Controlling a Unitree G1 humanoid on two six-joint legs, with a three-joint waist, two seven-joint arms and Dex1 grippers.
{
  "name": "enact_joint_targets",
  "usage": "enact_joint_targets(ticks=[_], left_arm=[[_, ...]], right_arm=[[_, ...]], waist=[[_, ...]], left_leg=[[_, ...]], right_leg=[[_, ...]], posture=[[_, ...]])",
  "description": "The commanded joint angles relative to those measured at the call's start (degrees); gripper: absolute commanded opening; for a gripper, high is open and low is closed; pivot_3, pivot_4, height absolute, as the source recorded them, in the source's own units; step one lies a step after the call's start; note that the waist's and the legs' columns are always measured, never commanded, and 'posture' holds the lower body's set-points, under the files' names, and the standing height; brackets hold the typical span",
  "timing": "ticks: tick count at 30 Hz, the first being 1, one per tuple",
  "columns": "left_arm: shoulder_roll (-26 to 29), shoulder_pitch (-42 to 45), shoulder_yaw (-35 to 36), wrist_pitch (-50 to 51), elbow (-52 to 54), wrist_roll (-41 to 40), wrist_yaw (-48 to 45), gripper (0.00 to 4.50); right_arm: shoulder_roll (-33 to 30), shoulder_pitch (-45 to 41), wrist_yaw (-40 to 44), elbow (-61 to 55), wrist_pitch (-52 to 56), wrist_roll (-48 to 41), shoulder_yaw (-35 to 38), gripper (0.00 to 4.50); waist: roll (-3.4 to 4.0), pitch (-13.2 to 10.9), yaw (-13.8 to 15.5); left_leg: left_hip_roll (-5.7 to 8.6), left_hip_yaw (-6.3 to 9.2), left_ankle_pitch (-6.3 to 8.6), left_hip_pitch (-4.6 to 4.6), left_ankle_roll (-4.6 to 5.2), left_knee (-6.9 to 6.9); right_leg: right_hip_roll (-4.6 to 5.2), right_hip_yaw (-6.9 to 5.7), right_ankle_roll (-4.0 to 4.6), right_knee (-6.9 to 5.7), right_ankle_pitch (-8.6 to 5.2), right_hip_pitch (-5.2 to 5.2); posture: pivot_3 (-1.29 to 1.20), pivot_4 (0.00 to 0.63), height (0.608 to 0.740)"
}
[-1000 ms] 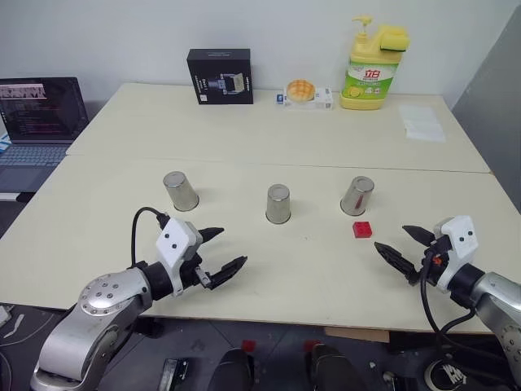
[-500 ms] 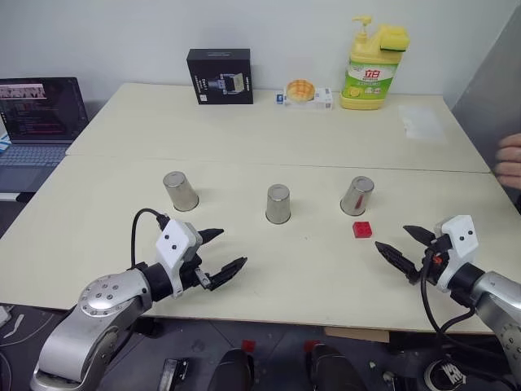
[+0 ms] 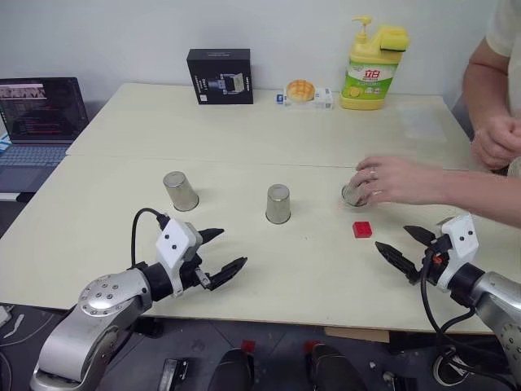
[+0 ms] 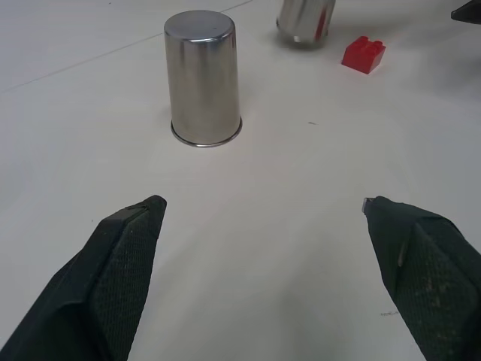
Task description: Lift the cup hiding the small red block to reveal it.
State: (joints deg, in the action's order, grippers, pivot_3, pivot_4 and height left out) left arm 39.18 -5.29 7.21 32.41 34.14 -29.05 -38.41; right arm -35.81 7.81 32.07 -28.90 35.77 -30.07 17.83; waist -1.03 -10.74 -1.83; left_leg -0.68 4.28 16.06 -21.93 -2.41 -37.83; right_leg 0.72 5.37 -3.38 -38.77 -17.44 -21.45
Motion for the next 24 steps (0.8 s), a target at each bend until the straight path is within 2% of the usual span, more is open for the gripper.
enact_joint_targets(ticks=[1, 24], left_arm=[[0.7, 0.9, 1.3, -0.3, 1.1, -0.7, -0.6, 4.5], [0.7, 0.6, 1.4, -0.9, 0.9, -0.2, -1.5, 4.5]], right_arm=[[0.0, -0.5, -0.3, -1.3, -0.6, -0.1, 0.4, 4.44], [-0.1, -1.3, -0.1, -0.7, -1.0, 0.1, -0.2, 4.44]], waist=[[0.0, 0.0, 0.0], [0.0, 0.0, 0.0]], left_leg=[[0.0, 0.0, 0.0, 0.0, 0.0, 0.0], [0.0, 0.0, 0.0, 0.0, 0.0, 0.0]], right_leg=[[0.0, 0.0, 0.0, 0.0, 0.0, 0.0], [0.0, 0.0, 0.0, 0.0, 0.0, 0.0]], posture=[[0.0, 0.15, 0.74], [0.0, 0.15, 0.74]])
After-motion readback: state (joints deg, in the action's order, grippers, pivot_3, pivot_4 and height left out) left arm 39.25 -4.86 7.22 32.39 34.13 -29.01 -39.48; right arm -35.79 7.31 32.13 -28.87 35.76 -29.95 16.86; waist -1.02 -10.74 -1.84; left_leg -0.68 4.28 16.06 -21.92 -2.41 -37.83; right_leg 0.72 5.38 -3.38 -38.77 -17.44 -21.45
